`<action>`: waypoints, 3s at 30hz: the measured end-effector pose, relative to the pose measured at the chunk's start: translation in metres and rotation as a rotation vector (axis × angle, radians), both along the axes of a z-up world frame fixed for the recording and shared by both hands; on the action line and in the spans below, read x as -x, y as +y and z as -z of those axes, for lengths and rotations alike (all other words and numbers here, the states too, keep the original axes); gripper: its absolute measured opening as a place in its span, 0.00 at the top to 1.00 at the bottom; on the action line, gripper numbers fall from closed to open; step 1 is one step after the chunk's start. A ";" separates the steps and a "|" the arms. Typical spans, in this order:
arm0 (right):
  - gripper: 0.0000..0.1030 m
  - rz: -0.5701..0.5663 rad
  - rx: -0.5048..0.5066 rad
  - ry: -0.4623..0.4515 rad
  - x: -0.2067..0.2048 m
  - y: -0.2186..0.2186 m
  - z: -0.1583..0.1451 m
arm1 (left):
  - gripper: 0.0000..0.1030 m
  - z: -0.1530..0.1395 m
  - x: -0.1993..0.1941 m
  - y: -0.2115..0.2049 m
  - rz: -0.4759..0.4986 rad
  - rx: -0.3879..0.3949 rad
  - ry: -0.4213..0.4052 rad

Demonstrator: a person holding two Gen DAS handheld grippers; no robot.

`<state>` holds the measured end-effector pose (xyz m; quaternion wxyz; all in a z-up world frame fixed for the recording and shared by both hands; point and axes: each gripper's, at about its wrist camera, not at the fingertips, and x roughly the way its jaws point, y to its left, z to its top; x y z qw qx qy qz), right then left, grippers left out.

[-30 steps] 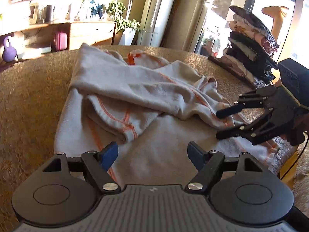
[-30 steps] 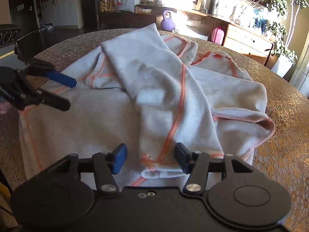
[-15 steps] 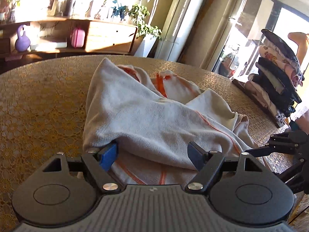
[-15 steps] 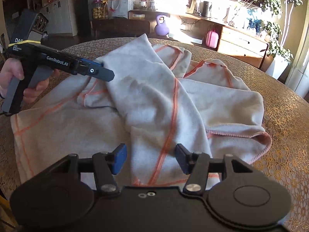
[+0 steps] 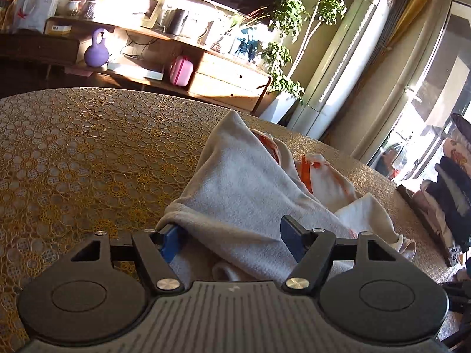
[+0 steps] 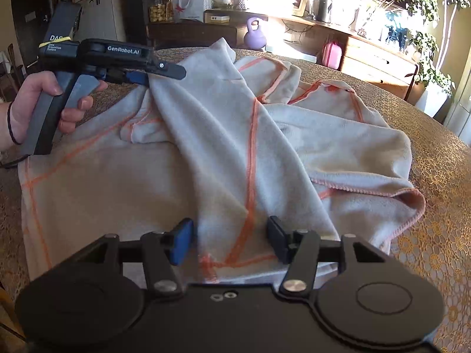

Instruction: Fold clothes

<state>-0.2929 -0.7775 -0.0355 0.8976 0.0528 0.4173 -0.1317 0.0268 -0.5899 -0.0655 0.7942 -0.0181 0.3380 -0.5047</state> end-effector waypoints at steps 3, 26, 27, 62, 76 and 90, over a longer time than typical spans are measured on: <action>0.00 -0.040 0.032 0.049 0.007 0.008 -0.002 | 0.31 -0.001 -0.003 0.002 0.010 -0.009 -0.001; 0.00 -0.107 0.102 0.017 -0.107 -0.013 -0.075 | 0.19 0.009 0.013 0.030 0.121 -0.029 -0.054; 0.00 -0.085 0.095 -0.001 -0.127 -0.020 -0.080 | 0.18 0.009 0.014 0.030 0.125 -0.028 -0.054; 0.00 0.234 -0.184 -0.107 -0.193 -0.086 -0.029 | 0.10 -0.003 0.001 0.060 0.087 0.071 0.010; 0.00 0.275 -0.245 -0.147 -0.168 -0.090 -0.011 | 0.10 0.006 -0.001 0.037 0.188 -0.013 0.051; 0.00 -0.080 -0.036 -0.114 -0.188 -0.018 -0.056 | 0.10 0.000 0.047 0.022 0.326 0.018 -0.086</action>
